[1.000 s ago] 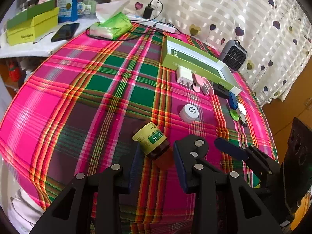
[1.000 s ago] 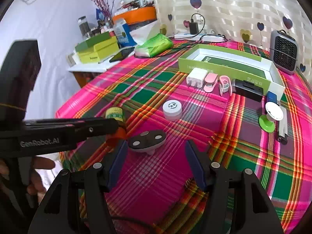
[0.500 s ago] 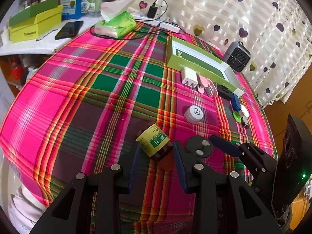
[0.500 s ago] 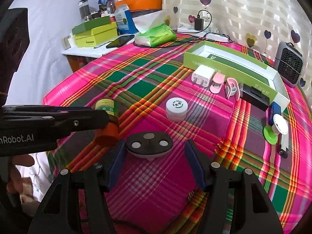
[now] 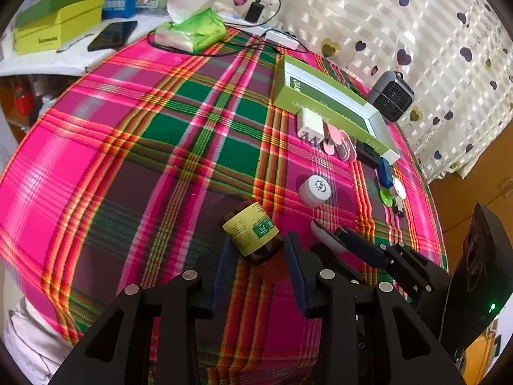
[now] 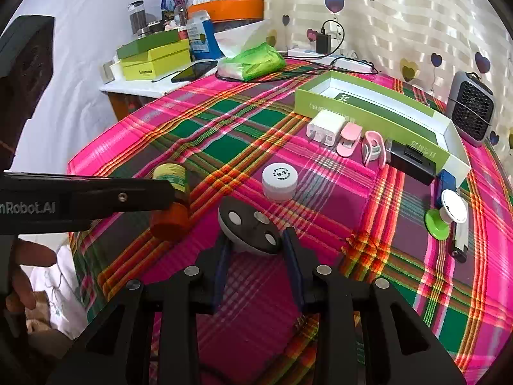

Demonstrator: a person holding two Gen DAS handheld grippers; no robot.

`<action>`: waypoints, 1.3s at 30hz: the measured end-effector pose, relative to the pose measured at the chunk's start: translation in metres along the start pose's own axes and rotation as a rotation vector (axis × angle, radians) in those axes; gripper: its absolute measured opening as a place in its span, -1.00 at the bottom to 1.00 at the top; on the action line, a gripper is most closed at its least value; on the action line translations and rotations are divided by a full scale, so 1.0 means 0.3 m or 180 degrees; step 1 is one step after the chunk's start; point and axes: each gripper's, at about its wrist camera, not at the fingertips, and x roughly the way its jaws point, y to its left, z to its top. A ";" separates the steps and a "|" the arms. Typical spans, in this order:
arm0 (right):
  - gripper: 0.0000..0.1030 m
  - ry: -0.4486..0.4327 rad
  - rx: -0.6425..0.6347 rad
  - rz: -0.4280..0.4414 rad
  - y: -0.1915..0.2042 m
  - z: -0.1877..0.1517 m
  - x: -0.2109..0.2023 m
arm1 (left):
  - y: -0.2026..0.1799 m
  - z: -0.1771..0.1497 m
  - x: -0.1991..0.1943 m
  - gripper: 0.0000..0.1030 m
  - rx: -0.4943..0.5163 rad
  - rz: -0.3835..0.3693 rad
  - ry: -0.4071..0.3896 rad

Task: Organize rigid objects
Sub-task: 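Lift the amber bottle with the left tool while the right tool lifts the black disc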

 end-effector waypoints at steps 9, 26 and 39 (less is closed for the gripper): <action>-0.34 -0.0047 0.0059 -0.0056 -0.029 0.001 -0.003 | -0.042 0.026 0.065 -0.30 0.0023 -0.0054 0.0173; -0.34 -0.0137 0.0195 -0.0224 -0.084 0.005 -0.038 | -0.082 0.052 0.108 -0.31 0.0345 0.0053 0.0140; -0.34 -0.0173 0.0267 -0.0281 -0.097 0.008 -0.054 | -0.108 0.040 0.115 -0.35 0.0554 0.0018 0.0096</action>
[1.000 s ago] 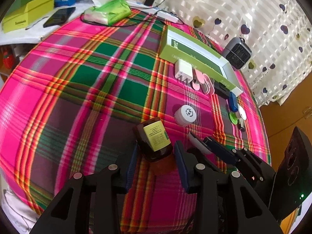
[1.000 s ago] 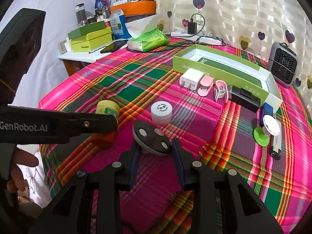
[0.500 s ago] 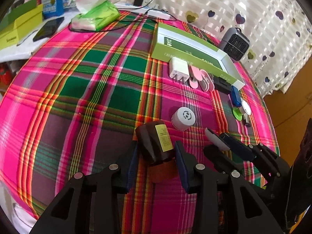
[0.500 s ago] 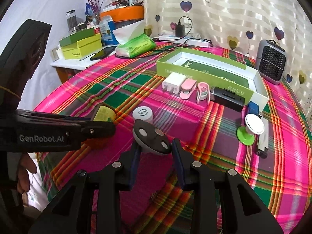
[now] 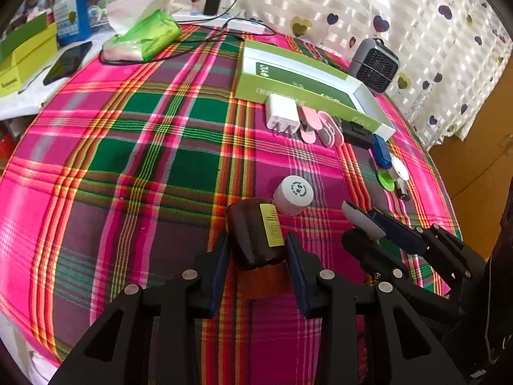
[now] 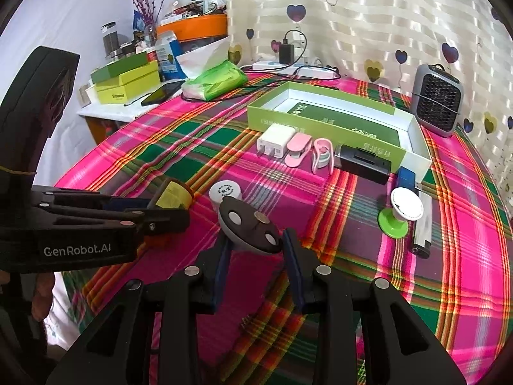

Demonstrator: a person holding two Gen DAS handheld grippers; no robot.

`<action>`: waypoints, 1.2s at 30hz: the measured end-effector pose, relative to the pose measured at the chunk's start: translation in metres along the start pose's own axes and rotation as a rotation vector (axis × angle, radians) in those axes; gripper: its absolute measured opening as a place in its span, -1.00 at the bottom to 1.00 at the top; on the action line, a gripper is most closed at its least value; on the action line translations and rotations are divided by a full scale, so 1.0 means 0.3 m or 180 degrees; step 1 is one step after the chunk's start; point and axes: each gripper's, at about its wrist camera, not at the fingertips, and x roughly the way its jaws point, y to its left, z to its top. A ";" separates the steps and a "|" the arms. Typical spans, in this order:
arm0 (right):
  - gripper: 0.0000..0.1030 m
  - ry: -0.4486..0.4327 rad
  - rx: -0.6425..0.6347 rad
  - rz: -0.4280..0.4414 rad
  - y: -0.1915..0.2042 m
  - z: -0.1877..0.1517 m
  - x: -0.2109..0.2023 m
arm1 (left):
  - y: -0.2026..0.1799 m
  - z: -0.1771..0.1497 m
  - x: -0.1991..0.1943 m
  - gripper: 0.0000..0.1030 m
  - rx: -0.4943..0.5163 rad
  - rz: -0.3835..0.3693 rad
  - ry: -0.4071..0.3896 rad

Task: Organize rigid objects
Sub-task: 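Lift the amber bottle with the left tool while the right tool lifts the black disc, then carry the bottle into the white box with the left tool while the right tool releases the disc there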

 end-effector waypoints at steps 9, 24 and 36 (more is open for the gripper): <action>-0.34 -0.0036 0.0067 -0.0041 -0.021 0.010 -0.015 | -0.028 0.009 -0.011 -0.35 0.0166 0.0007 -0.0097; -0.34 -0.0176 0.0208 -0.0234 -0.096 0.094 -0.045 | -0.080 0.134 -0.032 -0.35 0.0369 -0.0149 -0.0272; -0.34 -0.0329 0.0324 -0.0502 -0.222 0.253 -0.035 | -0.107 0.314 0.006 -0.35 0.0540 -0.0248 -0.0420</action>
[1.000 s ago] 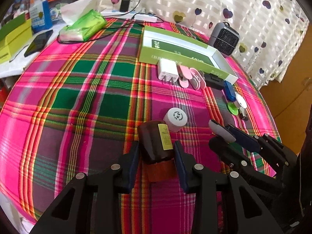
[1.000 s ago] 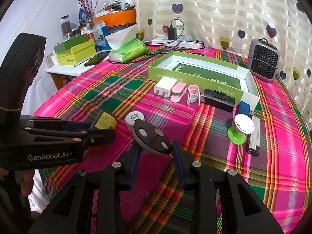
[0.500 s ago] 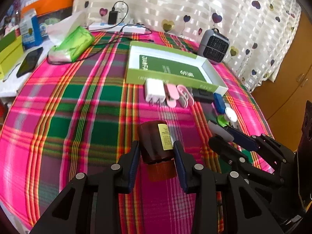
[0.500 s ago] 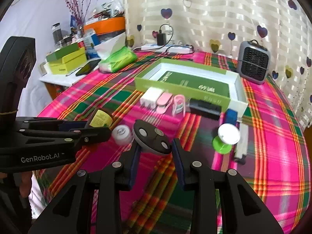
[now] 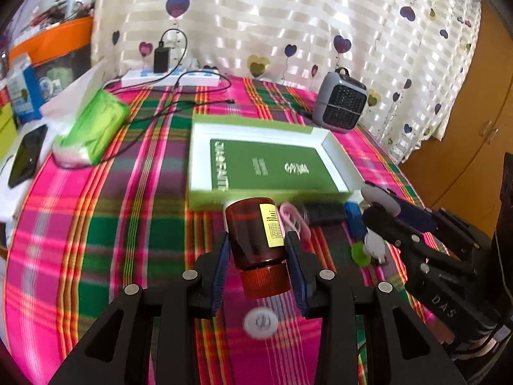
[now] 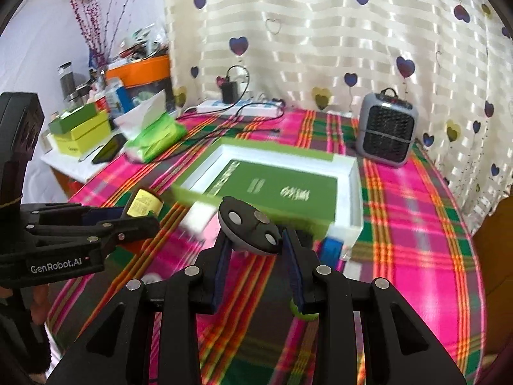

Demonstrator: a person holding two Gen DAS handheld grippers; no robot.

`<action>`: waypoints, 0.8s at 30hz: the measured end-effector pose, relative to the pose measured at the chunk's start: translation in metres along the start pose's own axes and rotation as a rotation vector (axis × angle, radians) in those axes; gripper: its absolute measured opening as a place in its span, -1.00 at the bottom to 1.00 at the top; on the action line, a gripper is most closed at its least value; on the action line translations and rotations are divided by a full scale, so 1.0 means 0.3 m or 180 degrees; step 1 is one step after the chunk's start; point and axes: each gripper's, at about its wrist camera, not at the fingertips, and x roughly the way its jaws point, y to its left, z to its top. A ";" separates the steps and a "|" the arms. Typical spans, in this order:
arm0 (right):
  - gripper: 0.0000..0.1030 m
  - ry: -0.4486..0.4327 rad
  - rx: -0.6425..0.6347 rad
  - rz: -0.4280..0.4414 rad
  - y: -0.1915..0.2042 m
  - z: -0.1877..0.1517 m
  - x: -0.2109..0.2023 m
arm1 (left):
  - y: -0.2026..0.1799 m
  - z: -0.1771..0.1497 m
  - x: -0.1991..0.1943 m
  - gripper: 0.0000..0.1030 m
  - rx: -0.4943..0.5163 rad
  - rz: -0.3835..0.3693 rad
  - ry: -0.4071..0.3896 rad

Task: Organize rigid objects
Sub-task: 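Carry the bottle into the white box with the left tool while the right tool releases the disc there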

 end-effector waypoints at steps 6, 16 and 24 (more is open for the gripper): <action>-0.34 -0.0024 0.0056 -0.0103 -0.045 0.074 0.059 | 0.003 0.087 0.059 -0.35 0.0079 -0.0012 -0.0010; -0.34 0.0100 0.0248 -0.0196 -0.095 0.143 0.200 | 0.016 0.208 0.181 -0.35 0.0224 0.0133 -0.0029; -0.34 0.0214 0.0266 -0.0328 -0.102 0.175 0.325 | 0.058 0.266 0.296 -0.35 0.0171 0.0164 0.0014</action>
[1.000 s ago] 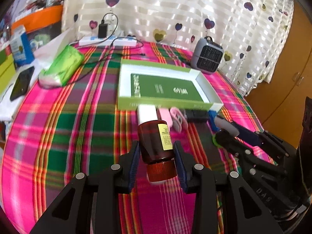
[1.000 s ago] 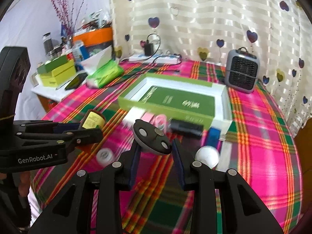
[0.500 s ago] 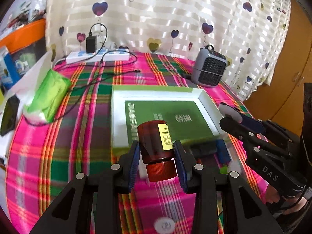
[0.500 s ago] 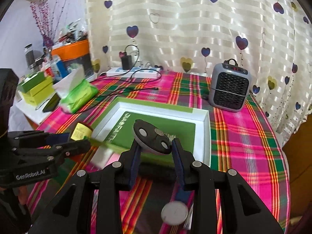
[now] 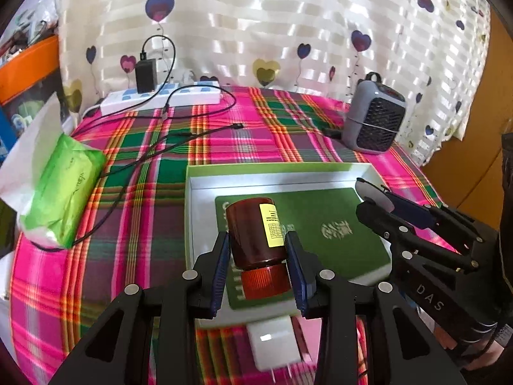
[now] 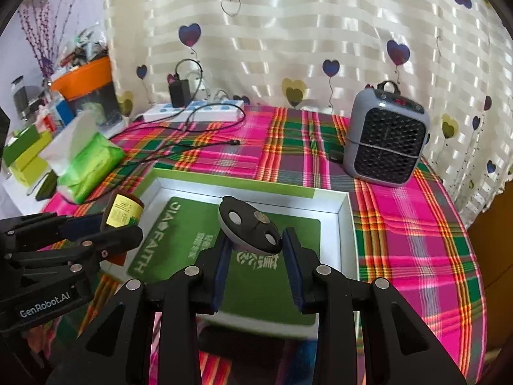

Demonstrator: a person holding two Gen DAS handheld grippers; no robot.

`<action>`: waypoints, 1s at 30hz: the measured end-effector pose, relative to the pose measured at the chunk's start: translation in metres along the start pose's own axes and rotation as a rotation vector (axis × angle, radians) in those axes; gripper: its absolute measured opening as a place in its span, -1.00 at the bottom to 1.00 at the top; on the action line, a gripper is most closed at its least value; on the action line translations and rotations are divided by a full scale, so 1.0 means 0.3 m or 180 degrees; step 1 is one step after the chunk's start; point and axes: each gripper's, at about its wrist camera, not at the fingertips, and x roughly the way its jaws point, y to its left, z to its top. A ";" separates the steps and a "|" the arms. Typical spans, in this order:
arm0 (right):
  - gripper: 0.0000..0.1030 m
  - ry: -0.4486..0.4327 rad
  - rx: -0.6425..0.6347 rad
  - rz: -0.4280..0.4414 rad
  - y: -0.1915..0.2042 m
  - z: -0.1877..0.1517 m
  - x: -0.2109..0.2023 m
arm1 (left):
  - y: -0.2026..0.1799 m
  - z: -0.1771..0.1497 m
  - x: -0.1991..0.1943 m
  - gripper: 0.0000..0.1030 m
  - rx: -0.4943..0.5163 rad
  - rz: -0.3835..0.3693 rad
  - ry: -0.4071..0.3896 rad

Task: Organize rigid objects
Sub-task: 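Carry the bottle into the white box with the left tool while the right tool releases the disc there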

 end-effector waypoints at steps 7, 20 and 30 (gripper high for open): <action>-0.34 0.0152 0.0044 -0.0099 -0.016 0.029 0.089 | 0.014 0.041 0.073 -0.35 0.0045 -0.0015 0.0060; -0.34 0.0352 -0.0036 -0.0121 0.000 0.038 0.171 | 0.011 0.040 0.134 -0.35 0.0092 0.0072 0.0148; -0.34 0.0481 -0.0077 -0.0133 0.013 0.036 0.201 | 0.009 0.025 0.171 -0.35 0.0140 0.0111 0.0258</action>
